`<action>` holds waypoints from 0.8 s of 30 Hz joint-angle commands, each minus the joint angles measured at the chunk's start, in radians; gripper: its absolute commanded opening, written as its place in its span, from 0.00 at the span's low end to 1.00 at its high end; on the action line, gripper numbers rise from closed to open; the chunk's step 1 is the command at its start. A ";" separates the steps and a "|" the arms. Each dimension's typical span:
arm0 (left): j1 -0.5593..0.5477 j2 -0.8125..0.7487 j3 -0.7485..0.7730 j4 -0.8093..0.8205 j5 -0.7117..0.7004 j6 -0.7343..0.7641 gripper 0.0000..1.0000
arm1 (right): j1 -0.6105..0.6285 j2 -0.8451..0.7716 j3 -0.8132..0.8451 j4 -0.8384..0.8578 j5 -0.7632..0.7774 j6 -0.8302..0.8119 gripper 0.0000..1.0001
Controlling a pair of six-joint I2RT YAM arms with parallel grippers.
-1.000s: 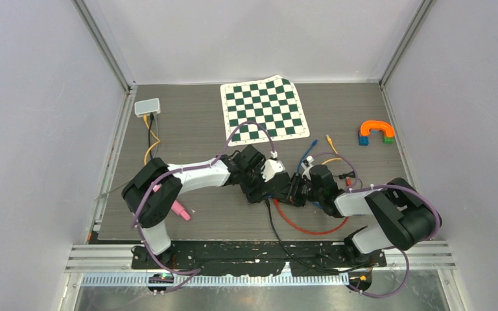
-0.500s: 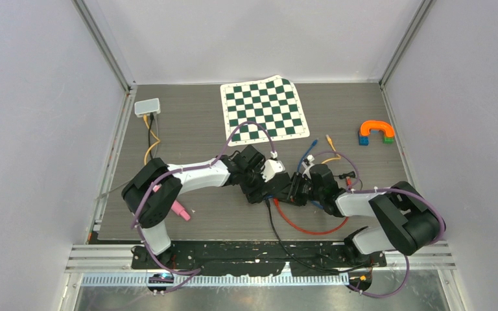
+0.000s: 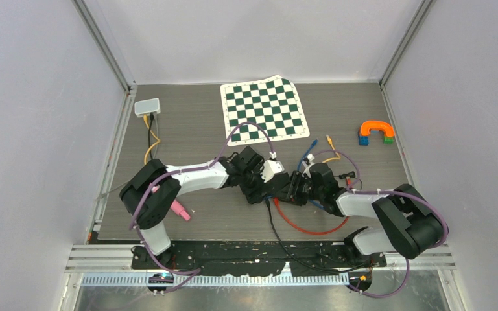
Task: Pull the plug from the switch port
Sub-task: Pull the connector from the switch port.
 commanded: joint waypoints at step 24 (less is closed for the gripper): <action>-0.010 0.038 -0.042 -0.011 0.085 -0.039 0.64 | 0.019 0.143 0.021 0.054 0.041 0.008 0.26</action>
